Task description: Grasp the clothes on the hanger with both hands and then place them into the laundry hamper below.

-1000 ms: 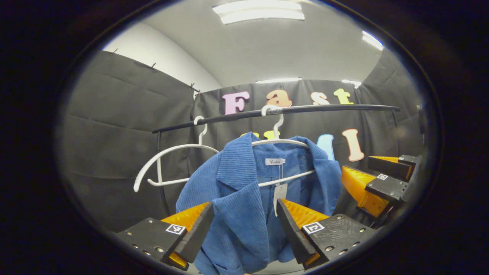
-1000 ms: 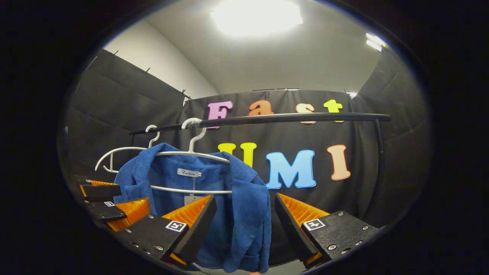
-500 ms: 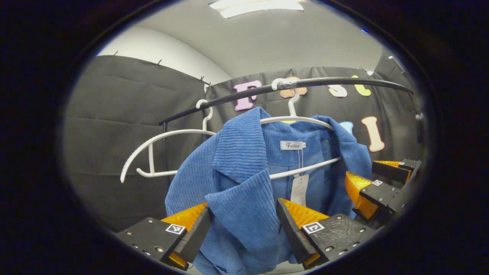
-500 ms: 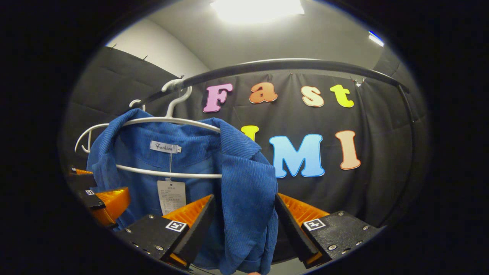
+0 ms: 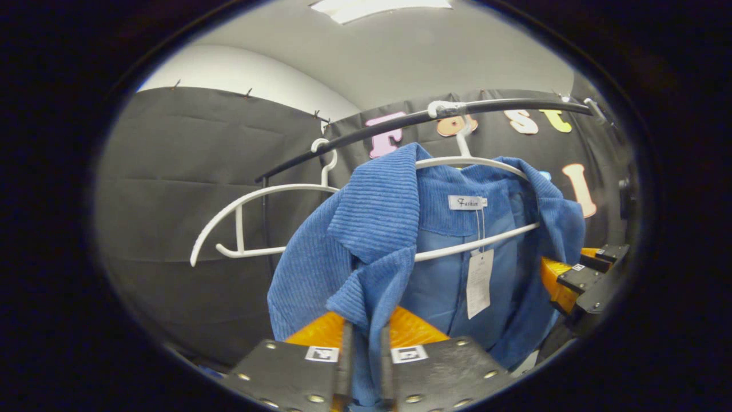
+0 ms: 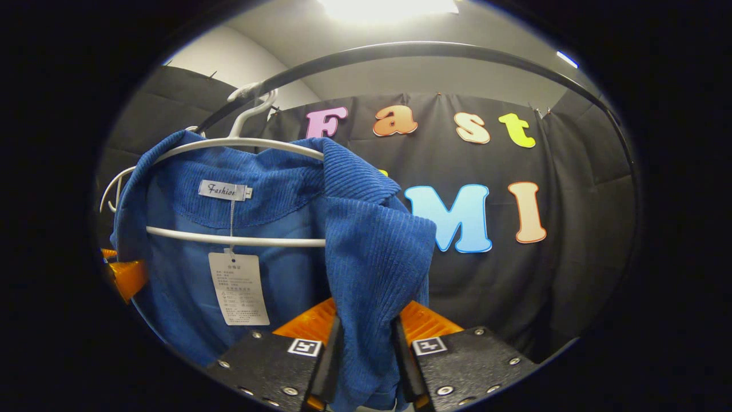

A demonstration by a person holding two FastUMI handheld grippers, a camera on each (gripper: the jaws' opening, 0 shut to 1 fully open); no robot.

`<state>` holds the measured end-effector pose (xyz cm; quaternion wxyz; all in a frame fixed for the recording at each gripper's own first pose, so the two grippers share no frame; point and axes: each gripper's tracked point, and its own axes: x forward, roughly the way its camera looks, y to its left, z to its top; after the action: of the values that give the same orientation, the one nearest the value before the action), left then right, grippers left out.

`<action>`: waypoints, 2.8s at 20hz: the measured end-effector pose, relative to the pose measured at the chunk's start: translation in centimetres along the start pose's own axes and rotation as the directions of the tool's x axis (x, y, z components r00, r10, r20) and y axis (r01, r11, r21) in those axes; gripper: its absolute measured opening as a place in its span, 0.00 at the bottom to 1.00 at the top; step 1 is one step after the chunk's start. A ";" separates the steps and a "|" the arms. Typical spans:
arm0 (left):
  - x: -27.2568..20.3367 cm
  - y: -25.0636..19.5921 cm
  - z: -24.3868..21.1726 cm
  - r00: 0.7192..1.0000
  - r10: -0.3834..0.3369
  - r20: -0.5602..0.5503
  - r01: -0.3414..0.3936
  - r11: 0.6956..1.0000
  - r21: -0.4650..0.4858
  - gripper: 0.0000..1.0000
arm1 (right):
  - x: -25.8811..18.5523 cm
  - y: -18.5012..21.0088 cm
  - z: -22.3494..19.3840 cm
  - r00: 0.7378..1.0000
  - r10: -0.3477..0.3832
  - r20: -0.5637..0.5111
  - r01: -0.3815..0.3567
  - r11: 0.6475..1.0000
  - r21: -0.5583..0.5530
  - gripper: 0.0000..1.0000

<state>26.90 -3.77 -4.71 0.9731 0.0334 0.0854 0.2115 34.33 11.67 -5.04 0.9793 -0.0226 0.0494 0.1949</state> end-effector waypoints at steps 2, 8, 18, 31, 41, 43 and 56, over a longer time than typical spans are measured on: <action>0.0 0.0 0.2 1.000 -0.018 0.007 0.018 1.000 -0.013 0.08 | 0.2 0.4 0.5 0.999 0.031 0.031 -0.030 0.999 -0.020 0.10; -1.4 2.6 3.0 0.998 -0.039 0.052 0.040 0.999 -0.021 0.02 | -1.2 -0.6 6.6 0.971 0.000 0.240 0.007 1.000 -0.030 0.03; -1.9 8.8 9.9 0.987 -0.019 0.159 0.018 1.000 0.010 0.00 | 1.8 -6.8 12.7 0.911 -0.090 0.403 0.146 0.983 -0.111 0.02; 3.6 12.6 10.7 0.988 -0.016 0.157 0.013 1.000 0.021 0.02 | 7.8 -12.6 8.1 0.922 -0.148 0.358 0.235 0.948 -0.214 0.03; 3.8 11.3 2.6 0.999 -0.028 0.019 0.028 1.000 0.014 0.01 | 7.9 -11.4 -1.6 0.984 -0.091 0.152 0.123 0.968 -0.218 0.03; 2.9 11.6 2.2 1.000 -0.028 0.012 0.028 1.000 0.007 0.04 | 6.5 -10.7 -2.1 0.987 -0.079 0.141 0.107 0.973 -0.206 0.03; -7.9 13.0 2.8 0.978 -0.204 0.048 0.206 0.978 -0.035 0.01 | -7.9 -4.5 2.5 0.989 -0.038 0.143 0.056 0.991 -0.125 0.03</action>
<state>15.08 4.70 0.52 0.9918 0.0098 0.0628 0.1111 29.00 4.63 -1.59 0.9812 -0.0731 -0.0330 0.1756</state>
